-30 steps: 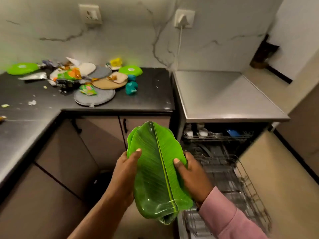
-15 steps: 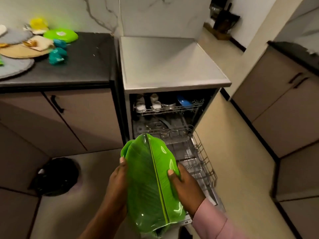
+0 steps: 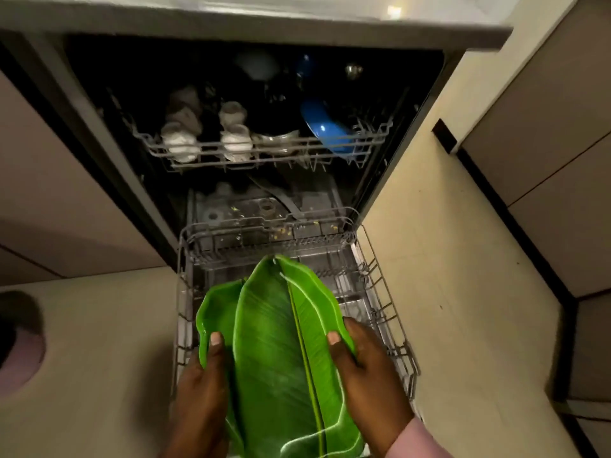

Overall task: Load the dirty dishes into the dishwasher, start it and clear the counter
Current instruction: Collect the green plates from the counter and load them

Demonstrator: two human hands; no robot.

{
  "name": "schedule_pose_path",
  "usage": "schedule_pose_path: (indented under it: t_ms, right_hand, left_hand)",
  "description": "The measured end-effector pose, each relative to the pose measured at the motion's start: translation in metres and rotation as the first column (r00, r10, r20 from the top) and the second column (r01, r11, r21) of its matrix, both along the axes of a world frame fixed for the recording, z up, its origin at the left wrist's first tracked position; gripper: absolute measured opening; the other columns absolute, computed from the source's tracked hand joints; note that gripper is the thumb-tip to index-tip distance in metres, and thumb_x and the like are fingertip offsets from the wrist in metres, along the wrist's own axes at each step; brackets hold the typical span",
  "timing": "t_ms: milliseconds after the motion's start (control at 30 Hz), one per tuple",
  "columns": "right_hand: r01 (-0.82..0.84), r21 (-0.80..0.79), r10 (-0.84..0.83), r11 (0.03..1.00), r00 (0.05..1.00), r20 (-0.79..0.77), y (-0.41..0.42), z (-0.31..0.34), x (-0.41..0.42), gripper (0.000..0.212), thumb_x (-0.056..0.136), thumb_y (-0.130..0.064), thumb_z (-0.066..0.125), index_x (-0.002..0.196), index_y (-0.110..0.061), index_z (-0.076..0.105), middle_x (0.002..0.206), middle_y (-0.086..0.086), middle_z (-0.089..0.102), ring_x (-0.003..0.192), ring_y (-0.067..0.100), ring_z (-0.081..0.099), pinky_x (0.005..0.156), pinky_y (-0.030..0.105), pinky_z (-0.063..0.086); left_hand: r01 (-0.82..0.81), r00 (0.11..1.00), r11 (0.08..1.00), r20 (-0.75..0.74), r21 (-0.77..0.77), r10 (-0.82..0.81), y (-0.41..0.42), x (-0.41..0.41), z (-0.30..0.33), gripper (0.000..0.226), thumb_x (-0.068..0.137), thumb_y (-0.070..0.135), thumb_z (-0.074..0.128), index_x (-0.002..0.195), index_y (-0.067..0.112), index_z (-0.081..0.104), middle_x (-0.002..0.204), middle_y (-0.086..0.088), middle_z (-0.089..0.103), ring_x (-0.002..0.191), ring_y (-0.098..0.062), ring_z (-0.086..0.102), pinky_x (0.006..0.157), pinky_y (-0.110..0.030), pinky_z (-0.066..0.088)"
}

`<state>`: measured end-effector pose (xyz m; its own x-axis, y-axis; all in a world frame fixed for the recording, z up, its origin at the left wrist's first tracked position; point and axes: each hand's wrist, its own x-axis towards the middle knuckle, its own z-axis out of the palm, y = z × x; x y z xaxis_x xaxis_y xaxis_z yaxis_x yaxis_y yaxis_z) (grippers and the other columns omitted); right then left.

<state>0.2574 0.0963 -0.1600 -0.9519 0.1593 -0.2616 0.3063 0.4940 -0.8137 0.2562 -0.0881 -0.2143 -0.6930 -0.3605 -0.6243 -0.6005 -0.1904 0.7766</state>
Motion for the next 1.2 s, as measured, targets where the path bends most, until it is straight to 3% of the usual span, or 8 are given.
schedule_pose_path:
  t_ms: [233, 400, 567, 800, 967, 1067, 1133, 1200]
  right_hand:
    - [0.262, 0.177, -0.205, 0.949, 0.935, -0.29, 0.065, -0.089, -0.069, 0.028, 0.093, -0.032, 0.048, 0.115, -0.017, 0.057, 0.094, 0.006, 0.07, 0.086, 0.029, 0.065, 0.066, 0.032, 0.041]
    - [0.352, 0.431, -0.192, 0.831, 0.908, -0.372, 0.093, -0.138, -0.158, 0.038, 0.097, -0.01, 0.039, 0.133, -0.018, 0.044, 0.101, 0.02, 0.065, 0.085, 0.037, 0.061, 0.064, 0.028, 0.03]
    - [0.218, 0.648, -0.137, 0.73, 0.975, -0.175, 0.1, -0.195, -0.234, 0.037, 0.098, -0.012, 0.032, 0.134, -0.018, 0.036, 0.114, 0.021, 0.058, 0.097, 0.04, 0.059, 0.072, 0.037, 0.036]
    - [0.037, 0.584, -0.155, 0.811, 0.976, 0.153, 0.108, -0.26, -0.26, 0.038, 0.103, -0.033, 0.024, 0.134, -0.021, 0.041, 0.121, 0.021, 0.058, 0.108, 0.039, 0.057, 0.079, 0.035, 0.037]
    - [-0.031, 0.684, -0.055, 0.729, 0.993, 0.104, 0.105, -0.27, -0.257, 0.037, 0.1, -0.028, 0.037, 0.132, -0.011, 0.035, 0.119, 0.024, 0.056, 0.106, 0.041, 0.056, 0.08, 0.04, 0.039]
    - [0.147, 0.801, 0.036, 0.581, 0.978, -0.206, 0.086, -0.256, -0.23, 0.048, 0.096, -0.038, 0.044, 0.131, -0.004, 0.042, 0.134, 0.024, 0.042, 0.115, 0.039, 0.043, 0.09, 0.043, 0.035]
    - [0.203, 0.72, 0.157, 0.663, 0.904, -0.398, 0.06, -0.241, -0.197, 0.046, 0.095, -0.039, 0.045, 0.125, -0.005, 0.047, 0.131, 0.02, 0.043, 0.114, 0.032, 0.042, 0.094, 0.041, 0.036]
    - [-0.024, 0.44, 0.154, 0.898, 0.952, -0.263, 0.034, -0.234, -0.16, 0.044, 0.095, -0.044, 0.044, 0.119, -0.008, 0.054, 0.122, 0.014, 0.052, 0.108, 0.027, 0.049, 0.097, 0.039, 0.042]
  left_hand:
    - [0.046, 0.996, 0.997, -0.081, 0.064, -0.041, 0.012, -0.052, -0.102, 0.026, 0.1, 0.032, 0.045, 0.109, 0.011, 0.057, 0.057, 0.01, 0.07, 0.048, -0.004, 0.065, 0.037, -0.017, 0.047]
    - [0.004, 0.994, 0.979, -0.107, 0.205, 0.018, 0.006, -0.081, -0.144, 0.044, 0.097, 0.04, 0.048, 0.13, 0.012, 0.055, 0.116, -0.015, 0.068, 0.084, -0.027, 0.071, 0.055, -0.04, 0.058]
    - [0.082, 0.986, 0.984, -0.157, 0.159, -0.057, 0.009, -0.11, -0.154, 0.031, 0.1, 0.035, 0.042, 0.114, 0.013, 0.058, 0.07, 0.007, 0.074, 0.056, -0.01, 0.07, 0.039, -0.025, 0.051]
    - [0.098, 0.984, 0.971, -0.167, 0.219, -0.062, 0.004, -0.123, -0.163, 0.025, 0.098, 0.037, 0.043, 0.106, 0.022, 0.061, 0.079, 0.006, 0.075, 0.065, -0.014, 0.072, 0.043, -0.028, 0.054]
    - [0.094, 0.986, 0.965, -0.16, 0.244, -0.055, 0.005, -0.121, -0.167, 0.025, 0.099, 0.034, 0.042, 0.106, 0.019, 0.061, 0.083, 0.003, 0.076, 0.07, -0.016, 0.073, 0.046, -0.026, 0.054]
    - [0.065, 0.986, 0.968, -0.163, 0.244, -0.025, 0.007, -0.117, -0.166, 0.026, 0.099, 0.032, 0.043, 0.112, 0.018, 0.062, 0.087, 0.002, 0.076, 0.073, -0.016, 0.074, 0.048, -0.026, 0.055]
    - [0.069, 0.986, 0.963, -0.166, 0.259, -0.026, 0.007, -0.114, -0.164, 0.023, 0.099, 0.031, 0.043, 0.107, 0.02, 0.062, 0.087, 0.002, 0.076, 0.072, -0.016, 0.073, 0.048, -0.026, 0.055]
    - [0.062, 0.988, 0.959, -0.154, 0.275, -0.02, 0.007, -0.112, -0.164, 0.021, 0.099, 0.032, 0.043, 0.104, 0.023, 0.061, 0.083, 0.004, 0.076, 0.07, -0.015, 0.073, 0.047, -0.027, 0.055]
